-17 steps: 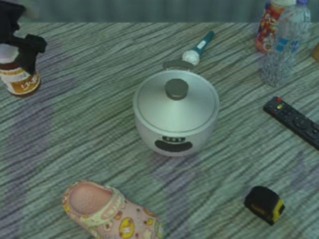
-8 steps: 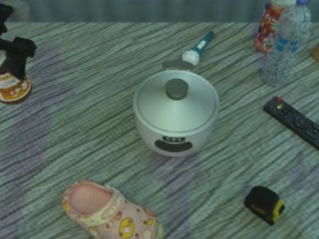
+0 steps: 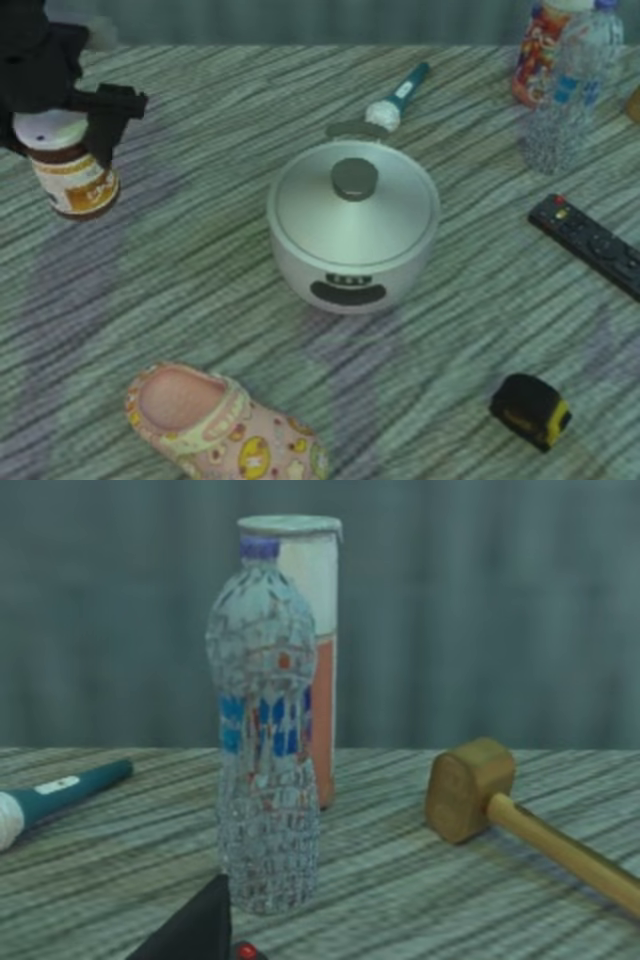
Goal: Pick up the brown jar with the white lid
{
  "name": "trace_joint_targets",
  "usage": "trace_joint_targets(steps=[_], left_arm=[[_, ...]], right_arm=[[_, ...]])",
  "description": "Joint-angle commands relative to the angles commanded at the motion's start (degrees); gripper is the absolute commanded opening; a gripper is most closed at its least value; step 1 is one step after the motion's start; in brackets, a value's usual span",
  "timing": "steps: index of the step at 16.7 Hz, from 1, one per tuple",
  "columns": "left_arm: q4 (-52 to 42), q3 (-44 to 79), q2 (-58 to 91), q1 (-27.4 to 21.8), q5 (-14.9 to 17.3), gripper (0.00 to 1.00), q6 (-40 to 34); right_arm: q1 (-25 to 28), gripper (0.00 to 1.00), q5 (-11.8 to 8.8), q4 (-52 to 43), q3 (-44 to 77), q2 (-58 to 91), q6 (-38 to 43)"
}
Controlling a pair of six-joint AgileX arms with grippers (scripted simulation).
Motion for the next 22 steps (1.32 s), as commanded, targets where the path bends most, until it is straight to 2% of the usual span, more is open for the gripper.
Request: trace_joint_targets(steps=[4, 7, 13, 19, 22], left_arm=[[2.98, -1.85, 1.31, -6.24, -1.21, 0.0, -13.59], [4.62, -2.89, 1.89, -9.5, -1.81, 0.0, -19.79], [5.03, -3.15, 1.8, -9.88, -1.87, 0.0, -20.74], [13.6, -9.29, 4.35, -9.94, -1.95, 0.0, -20.61], [14.89, -10.25, 4.8, -9.94, -1.88, 0.0, -20.61]], right_arm=[[0.0, 1.0, 0.0, 0.0, 0.0, 0.0, 0.0], [0.0, 1.0, 0.0, 0.0, 0.0, 0.0, 0.0], [0.0, 1.0, 0.0, 0.0, 0.0, 0.0, 0.0], [0.0, 1.0, 0.0, 0.0, 0.0, 0.0, 0.0], [0.0, 1.0, 0.0, 0.0, 0.0, 0.0, 0.0]])
